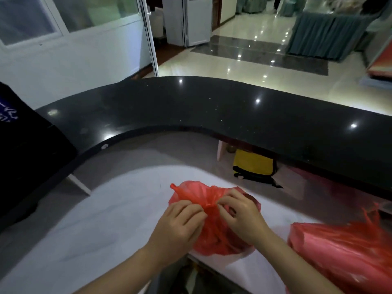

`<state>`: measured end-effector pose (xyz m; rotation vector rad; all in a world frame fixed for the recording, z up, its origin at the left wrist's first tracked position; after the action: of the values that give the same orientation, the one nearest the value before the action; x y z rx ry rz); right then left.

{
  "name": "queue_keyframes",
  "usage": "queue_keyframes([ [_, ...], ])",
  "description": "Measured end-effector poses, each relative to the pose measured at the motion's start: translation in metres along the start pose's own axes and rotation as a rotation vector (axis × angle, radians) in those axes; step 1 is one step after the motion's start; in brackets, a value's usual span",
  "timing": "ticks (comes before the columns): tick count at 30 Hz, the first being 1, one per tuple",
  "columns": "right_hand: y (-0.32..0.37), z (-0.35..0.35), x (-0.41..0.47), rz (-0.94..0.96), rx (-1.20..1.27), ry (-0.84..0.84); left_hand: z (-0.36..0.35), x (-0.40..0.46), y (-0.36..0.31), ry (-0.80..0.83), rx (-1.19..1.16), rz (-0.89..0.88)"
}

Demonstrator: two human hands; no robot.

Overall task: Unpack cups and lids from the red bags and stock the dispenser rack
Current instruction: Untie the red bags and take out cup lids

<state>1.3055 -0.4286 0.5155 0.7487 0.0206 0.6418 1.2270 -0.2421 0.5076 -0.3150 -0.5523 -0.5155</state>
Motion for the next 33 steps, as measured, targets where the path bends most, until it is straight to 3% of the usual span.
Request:
queue_keyframes([
  [9, -0.013, -0.028, 0.006, -0.155, -0.072, 0.145, -0.02, 0.01, 0.018, 0.122, -0.206, 0.178],
  [18, -0.009, -0.031, 0.013, -0.057, 0.028, -0.002, -0.034, 0.023, 0.032, 0.186, -0.263, 0.358],
  [25, -0.008, -0.028, 0.01, -0.042, 0.075, -0.064, -0.031, 0.034, 0.032, 0.182, -0.296, 0.372],
  [33, -0.017, -0.021, 0.006, -0.022, -0.067, -0.116, -0.03, 0.033, 0.046, 0.206, -0.353, 0.613],
])
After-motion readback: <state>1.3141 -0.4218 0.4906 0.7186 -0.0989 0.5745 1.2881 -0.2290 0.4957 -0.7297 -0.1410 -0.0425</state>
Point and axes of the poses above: each hand's wrist, its own x-axis towards the middle knuckle, its own z-axis out of the back of the hand, y = z × x, the point moved 4 cm from there along x, towards the middle knuckle, and after that the axes turned 6 degrees about y, right-handed, at the moved point
